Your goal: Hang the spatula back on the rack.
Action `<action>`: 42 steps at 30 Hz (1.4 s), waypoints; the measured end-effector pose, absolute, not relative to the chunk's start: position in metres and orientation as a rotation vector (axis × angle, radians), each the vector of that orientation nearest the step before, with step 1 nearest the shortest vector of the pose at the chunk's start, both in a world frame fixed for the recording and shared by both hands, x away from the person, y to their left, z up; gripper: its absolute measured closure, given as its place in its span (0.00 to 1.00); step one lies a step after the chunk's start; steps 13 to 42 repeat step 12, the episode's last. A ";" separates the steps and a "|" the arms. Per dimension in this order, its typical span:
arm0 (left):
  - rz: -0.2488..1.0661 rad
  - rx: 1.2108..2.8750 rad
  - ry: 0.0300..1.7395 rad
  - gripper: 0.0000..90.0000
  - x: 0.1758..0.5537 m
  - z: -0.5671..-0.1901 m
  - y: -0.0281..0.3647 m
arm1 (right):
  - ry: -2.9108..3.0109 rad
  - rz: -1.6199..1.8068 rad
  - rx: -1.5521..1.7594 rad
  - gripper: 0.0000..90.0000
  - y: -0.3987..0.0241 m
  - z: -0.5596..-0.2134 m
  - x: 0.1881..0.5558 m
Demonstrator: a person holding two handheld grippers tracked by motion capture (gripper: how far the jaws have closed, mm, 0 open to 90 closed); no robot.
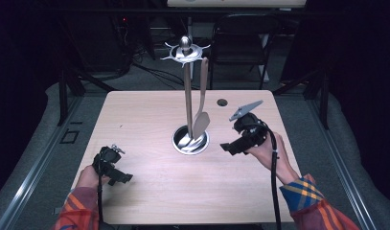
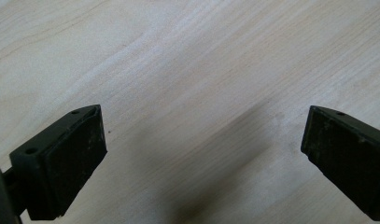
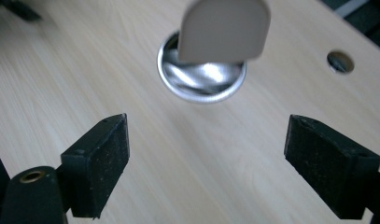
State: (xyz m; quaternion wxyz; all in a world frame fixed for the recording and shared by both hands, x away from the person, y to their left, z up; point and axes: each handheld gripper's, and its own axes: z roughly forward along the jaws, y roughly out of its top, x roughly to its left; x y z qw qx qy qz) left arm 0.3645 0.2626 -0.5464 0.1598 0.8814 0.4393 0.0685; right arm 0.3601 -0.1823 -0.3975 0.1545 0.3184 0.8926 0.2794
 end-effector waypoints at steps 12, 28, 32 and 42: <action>0.202 2.520 1.231 0.00 0.364 -0.546 0.258 | 2.624 0.734 1.041 0.15 -0.214 -0.466 0.340; 0.202 2.520 1.231 0.00 0.364 -0.546 0.258 | 2.624 0.734 1.041 0.15 -0.214 -0.466 0.340; 0.202 2.520 1.231 0.00 0.364 -0.546 0.258 | 2.624 0.734 1.041 0.15 -0.214 -0.466 0.340; 0.202 2.520 1.231 0.00 0.364 -0.546 0.258 | 2.624 0.734 1.041 0.15 -0.214 -0.466 0.340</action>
